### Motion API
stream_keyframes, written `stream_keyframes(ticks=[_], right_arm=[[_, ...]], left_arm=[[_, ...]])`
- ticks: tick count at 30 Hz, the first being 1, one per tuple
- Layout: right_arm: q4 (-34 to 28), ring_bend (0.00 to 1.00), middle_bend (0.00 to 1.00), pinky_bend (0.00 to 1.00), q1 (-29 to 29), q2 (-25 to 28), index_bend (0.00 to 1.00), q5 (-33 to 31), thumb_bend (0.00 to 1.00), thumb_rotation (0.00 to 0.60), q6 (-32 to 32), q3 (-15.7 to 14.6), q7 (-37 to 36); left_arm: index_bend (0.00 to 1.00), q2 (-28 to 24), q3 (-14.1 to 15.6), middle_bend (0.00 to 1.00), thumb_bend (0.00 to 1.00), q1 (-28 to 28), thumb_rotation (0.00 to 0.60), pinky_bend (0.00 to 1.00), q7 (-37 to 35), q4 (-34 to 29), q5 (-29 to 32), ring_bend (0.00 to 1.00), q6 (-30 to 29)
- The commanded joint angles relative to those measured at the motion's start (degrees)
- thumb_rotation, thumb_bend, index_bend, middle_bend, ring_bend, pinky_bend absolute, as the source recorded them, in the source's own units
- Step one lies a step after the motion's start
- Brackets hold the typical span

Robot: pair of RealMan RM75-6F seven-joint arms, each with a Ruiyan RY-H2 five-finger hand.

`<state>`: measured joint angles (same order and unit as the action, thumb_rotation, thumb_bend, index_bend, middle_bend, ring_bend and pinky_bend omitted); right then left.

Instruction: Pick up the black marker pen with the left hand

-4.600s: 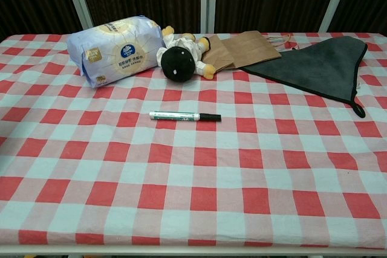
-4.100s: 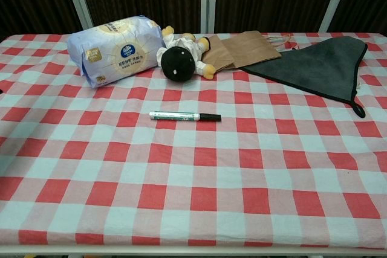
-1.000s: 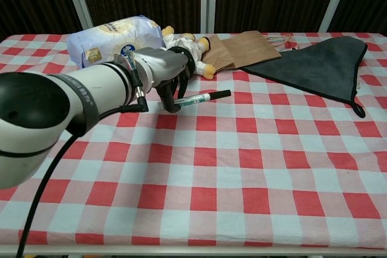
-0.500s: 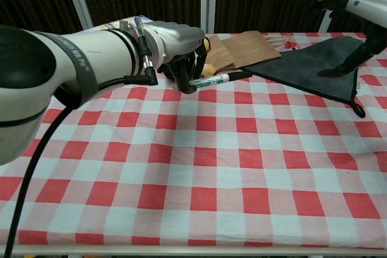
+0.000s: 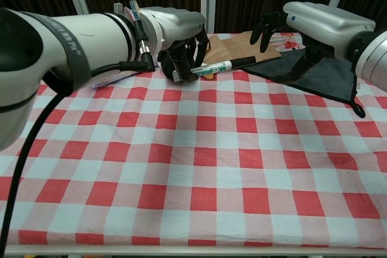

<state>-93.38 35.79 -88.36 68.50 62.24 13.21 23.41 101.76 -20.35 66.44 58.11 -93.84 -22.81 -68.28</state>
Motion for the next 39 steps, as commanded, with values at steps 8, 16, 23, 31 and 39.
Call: stream_keyframes(ticks=[8,16,23,31,39], right_arm=[[1.81,0.14,0.39,0.19,1.27,-1.92,0.37,-0.18,0.12,0.600,0.50,0.34,-0.57],[3.67,0.16,0.41,0.19,2.01,-3.72,0.39,0.30,0.14,0.600,0.92,0.38,-2.05],[4.88,0.18,0.44,0.20,2.07,-4.75,0.43,1.01,0.15,0.600,1.97,0.32,-3.23],[6.76,0.23,0.49,0.22,2.05,-6.51,0.50,2.39,0.16,0.600,3.40,0.14,-4.72],[8.12,0.24,0.50,0.23,2.27,-7.45,0.53,3.19,0.17,0.600,3.79,0.36,-6.26]], left_arm=[[0.54,-0.06,0.25,0.57,0.43,0.22,0.600,0.63,-1.27,-1.19,0.40,0.52,-1.83],[0.54,-0.15,-0.19,0.57,0.43,0.47,0.600,0.63,-1.71,-2.77,1.81,0.52,-2.79],[0.54,-0.03,-0.02,0.57,0.43,0.87,0.600,0.63,-1.78,-3.25,2.10,0.52,-3.41],[0.54,0.20,0.01,0.57,0.43,1.56,0.600,0.63,-1.31,-3.37,2.68,0.52,-3.87],[0.54,-0.02,-0.11,0.57,0.43,2.18,0.600,0.63,-0.46,-4.24,3.23,0.52,-4.83]])
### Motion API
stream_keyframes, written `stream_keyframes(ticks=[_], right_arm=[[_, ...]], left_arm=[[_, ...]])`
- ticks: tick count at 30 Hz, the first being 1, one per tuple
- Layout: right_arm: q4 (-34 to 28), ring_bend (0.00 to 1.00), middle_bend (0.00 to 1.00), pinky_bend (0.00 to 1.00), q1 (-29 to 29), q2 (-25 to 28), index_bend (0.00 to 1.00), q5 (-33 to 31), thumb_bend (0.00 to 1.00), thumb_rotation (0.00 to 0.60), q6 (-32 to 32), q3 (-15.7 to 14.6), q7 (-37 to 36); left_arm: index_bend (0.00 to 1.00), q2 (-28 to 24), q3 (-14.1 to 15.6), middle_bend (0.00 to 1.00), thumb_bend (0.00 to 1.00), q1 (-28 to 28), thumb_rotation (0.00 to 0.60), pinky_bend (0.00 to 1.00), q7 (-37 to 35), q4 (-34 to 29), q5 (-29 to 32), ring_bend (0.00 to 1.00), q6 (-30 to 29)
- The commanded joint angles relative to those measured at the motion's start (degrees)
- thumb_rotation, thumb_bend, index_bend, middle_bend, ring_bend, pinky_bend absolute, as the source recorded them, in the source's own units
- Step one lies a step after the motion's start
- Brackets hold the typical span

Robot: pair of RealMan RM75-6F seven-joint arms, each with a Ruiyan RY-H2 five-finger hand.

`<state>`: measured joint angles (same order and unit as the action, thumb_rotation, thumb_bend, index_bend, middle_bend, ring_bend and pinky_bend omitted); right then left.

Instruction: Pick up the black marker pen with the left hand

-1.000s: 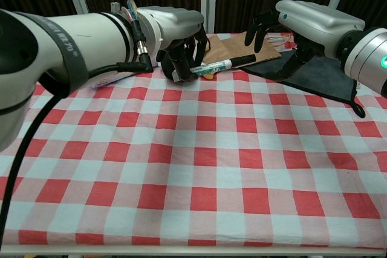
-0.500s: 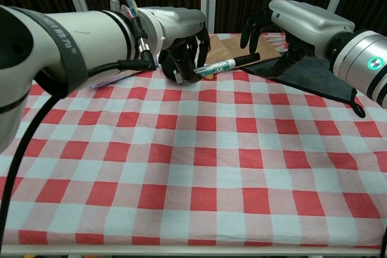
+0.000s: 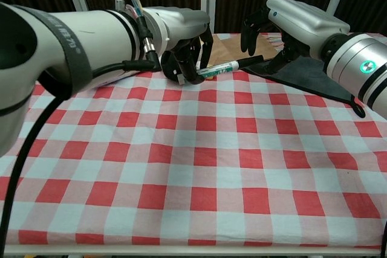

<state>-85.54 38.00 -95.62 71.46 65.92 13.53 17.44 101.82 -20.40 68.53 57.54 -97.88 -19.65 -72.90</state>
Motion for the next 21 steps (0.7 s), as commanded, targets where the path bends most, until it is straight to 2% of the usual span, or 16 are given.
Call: stream_keyframes(ticks=[1,12,17,21], right_arm=[[0.41,0.25,0.50,0.24,0.06,-0.27,0.53,0.31,0.18,0.600,0.15,0.02,-0.40],[1.12,0.30,0.57,0.26,-0.41,-1.17,0.62,1.57,0.22,0.600,2.00,-0.09,-0.86],[1.22,0.31,0.58,0.27,-0.71,-1.35,0.63,1.89,0.22,0.600,2.38,-0.26,-1.18],[1.70,0.39,0.66,0.29,-0.78,-1.82,0.65,2.25,0.26,0.600,2.88,-0.28,-0.98]], left_arm=[[0.54,-0.12,-0.10,0.57,0.43,0.13,0.600,0.63,0.15,-0.37,0.09,0.52,-0.38],[0.54,-0.48,-0.26,0.57,0.43,0.65,0.600,0.63,0.73,-1.99,0.56,0.52,-1.55],[0.54,-0.80,-0.41,0.57,0.43,0.74,0.600,0.63,0.61,-2.63,0.37,0.52,-1.90],[0.54,-0.89,-0.34,0.57,0.43,0.77,0.600,0.63,0.60,-2.67,0.65,0.52,-1.97]])
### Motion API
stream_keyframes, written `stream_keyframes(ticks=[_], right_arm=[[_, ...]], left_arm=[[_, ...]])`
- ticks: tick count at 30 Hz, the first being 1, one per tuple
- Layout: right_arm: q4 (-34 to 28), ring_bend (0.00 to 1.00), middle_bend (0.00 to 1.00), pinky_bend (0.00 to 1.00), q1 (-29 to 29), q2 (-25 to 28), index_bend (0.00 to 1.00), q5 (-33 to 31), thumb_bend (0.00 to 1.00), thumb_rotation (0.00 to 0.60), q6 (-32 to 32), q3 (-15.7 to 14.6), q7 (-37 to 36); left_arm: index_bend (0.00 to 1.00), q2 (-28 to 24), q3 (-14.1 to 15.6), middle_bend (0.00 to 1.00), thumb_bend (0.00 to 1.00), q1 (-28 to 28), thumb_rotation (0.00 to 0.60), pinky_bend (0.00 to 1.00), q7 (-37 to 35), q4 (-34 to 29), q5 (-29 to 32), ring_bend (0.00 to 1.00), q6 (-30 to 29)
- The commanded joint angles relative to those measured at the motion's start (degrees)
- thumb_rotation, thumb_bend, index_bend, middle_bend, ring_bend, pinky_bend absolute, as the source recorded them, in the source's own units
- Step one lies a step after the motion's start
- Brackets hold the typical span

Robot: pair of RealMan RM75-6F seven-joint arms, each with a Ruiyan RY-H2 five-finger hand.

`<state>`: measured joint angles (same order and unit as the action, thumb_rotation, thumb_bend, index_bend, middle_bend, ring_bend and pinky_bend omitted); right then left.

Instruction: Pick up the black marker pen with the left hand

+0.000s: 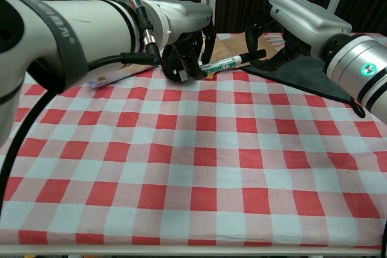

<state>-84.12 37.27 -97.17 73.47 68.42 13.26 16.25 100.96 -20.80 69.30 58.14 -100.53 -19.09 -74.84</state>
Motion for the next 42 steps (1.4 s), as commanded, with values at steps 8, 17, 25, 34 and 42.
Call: stream_keyframes(ticks=[8,17,25,34,42], right_arm=[[1.24,0.46,0.73,0.33,-0.67,-0.65,0.76,1.73,0.34,0.600,2.64,0.18,0.17],[2.13,0.48,0.76,0.33,-2.45,0.45,0.81,1.68,0.38,0.600,3.74,-0.42,-0.48],[5.65,0.48,0.75,0.33,-3.79,0.28,0.81,-0.15,0.36,0.600,1.16,-2.19,-1.83],[10.71,0.48,0.74,0.33,-3.55,-1.79,0.80,-1.23,0.34,0.600,-1.49,-2.41,-2.81],[12.58,0.45,0.72,0.31,-4.02,-2.68,0.76,-1.78,0.33,0.600,-2.98,-2.95,-3.58]], left_arm=[[0.54,-1.02,0.82,0.57,0.43,-0.62,0.600,0.63,-0.32,-0.71,0.22,0.52,-0.11],[0.54,-2.88,3.53,0.57,0.43,-3.29,0.600,0.63,-2.55,0.37,-0.51,0.52,1.01],[0.53,-1.56,10.15,0.57,0.43,-6.55,0.600,0.62,-6.23,6.72,-6.91,0.52,4.67],[0.53,1.77,13.47,0.57,0.43,-9.51,0.600,0.62,-10.34,15.81,-12.85,0.52,8.55],[0.53,2.02,13.90,0.57,0.43,-10.68,0.600,0.62,-9.80,16.80,-15.68,0.52,9.32]])
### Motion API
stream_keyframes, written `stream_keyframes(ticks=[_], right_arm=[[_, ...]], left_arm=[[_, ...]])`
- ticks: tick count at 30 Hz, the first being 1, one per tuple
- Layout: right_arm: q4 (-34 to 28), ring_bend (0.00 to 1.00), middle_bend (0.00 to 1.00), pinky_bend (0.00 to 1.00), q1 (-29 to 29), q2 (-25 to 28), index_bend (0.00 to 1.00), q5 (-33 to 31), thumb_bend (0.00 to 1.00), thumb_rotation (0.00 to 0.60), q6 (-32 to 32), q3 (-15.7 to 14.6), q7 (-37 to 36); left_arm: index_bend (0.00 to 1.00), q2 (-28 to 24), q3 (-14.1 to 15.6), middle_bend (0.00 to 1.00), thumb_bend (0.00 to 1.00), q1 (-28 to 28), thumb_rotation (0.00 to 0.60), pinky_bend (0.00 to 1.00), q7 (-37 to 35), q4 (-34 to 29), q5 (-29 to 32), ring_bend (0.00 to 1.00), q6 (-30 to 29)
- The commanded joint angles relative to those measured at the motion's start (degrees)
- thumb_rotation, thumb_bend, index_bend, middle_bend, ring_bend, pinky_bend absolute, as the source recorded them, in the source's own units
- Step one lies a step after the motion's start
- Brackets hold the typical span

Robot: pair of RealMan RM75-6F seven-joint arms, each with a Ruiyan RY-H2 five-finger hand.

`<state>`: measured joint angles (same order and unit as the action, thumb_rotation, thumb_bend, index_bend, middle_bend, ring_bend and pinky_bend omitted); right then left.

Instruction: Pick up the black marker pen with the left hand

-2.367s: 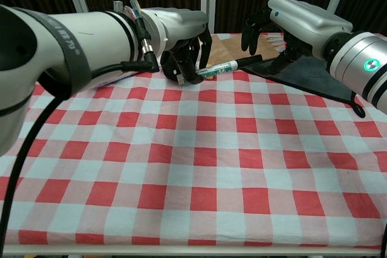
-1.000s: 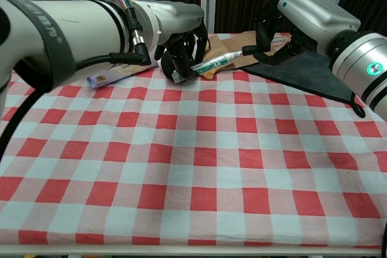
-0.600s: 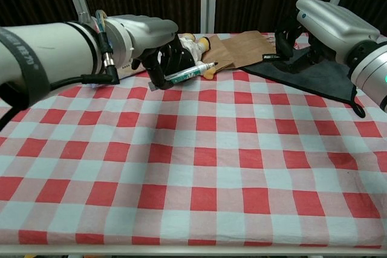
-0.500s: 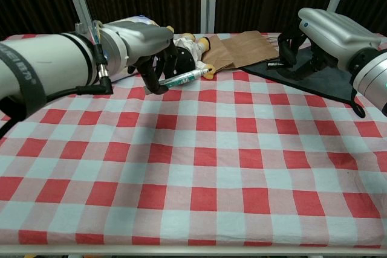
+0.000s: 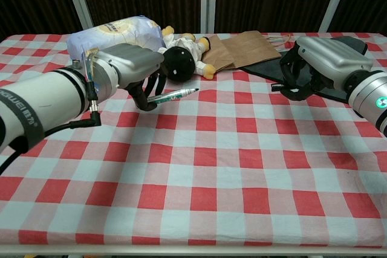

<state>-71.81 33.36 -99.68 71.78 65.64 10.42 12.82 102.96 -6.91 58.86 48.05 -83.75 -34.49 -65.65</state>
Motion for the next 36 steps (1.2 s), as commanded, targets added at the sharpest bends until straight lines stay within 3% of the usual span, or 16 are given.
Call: stream_keyframes(ticks=[1,6,9,11,16,22,27,32,36], right_arm=[[0.46,0.44,0.71,0.31,-0.14,-0.28,0.76,-0.15,0.33,0.600,-0.35,-0.14,-0.16],[0.73,0.37,0.65,0.24,-0.12,-0.16,0.68,-1.17,0.22,0.600,-2.56,-0.38,-0.27],[0.35,0.26,0.54,0.17,0.00,0.44,0.53,-1.85,0.07,0.600,-4.19,-0.42,-0.53],[-0.15,0.20,0.47,0.13,-0.01,0.87,0.43,-2.29,0.03,0.600,-4.93,-0.33,-0.75],[-0.96,0.11,0.34,0.09,-0.32,1.55,0.31,-1.85,0.00,0.600,-4.32,0.04,-1.73],[-3.34,0.09,0.32,0.08,-1.10,3.10,0.29,-0.46,0.00,0.600,-1.75,0.63,-2.40],[-8.24,0.09,0.32,0.08,-3.10,6.94,0.29,1.61,0.00,0.600,3.22,1.08,-1.56],[-14.58,0.05,0.28,0.07,-7.53,13.58,0.26,2.84,0.00,0.600,8.58,-0.96,2.63],[-22.34,0.00,0.12,0.00,-12.07,21.26,0.07,0.92,0.00,0.600,10.04,-4.89,8.57]], left_arm=[[0.53,0.03,-0.07,0.57,0.43,-0.32,0.600,0.62,0.46,0.02,-0.34,0.52,0.15],[0.52,0.05,0.04,0.56,0.41,-0.66,0.600,0.62,1.75,0.22,-0.56,0.52,0.91],[0.49,0.03,0.33,0.54,0.35,-0.98,0.600,0.61,2.01,0.66,-0.99,0.50,1.60],[0.44,-0.04,0.36,0.53,0.29,-1.25,0.600,0.60,1.98,0.86,-0.95,0.49,2.20],[0.36,-0.19,0.12,0.48,0.24,-1.82,0.600,0.57,2.25,1.00,-0.77,0.45,2.55],[0.35,-1.29,-0.98,0.45,0.22,-2.57,0.600,0.54,1.58,-0.41,-2.29,0.42,1.19],[0.35,-4.33,-2.56,0.44,0.22,-5.06,0.600,0.46,-0.64,-3.84,-6.30,0.40,-5.07],[0.34,-9.15,-0.58,0.35,0.20,-11.82,0.600,0.33,-6.06,-8.21,-13.30,0.31,-14.60],[0.31,-12.66,3.65,0.27,0.17,-19.31,0.600,0.22,-13.07,-11.12,-21.55,0.24,-23.14]])
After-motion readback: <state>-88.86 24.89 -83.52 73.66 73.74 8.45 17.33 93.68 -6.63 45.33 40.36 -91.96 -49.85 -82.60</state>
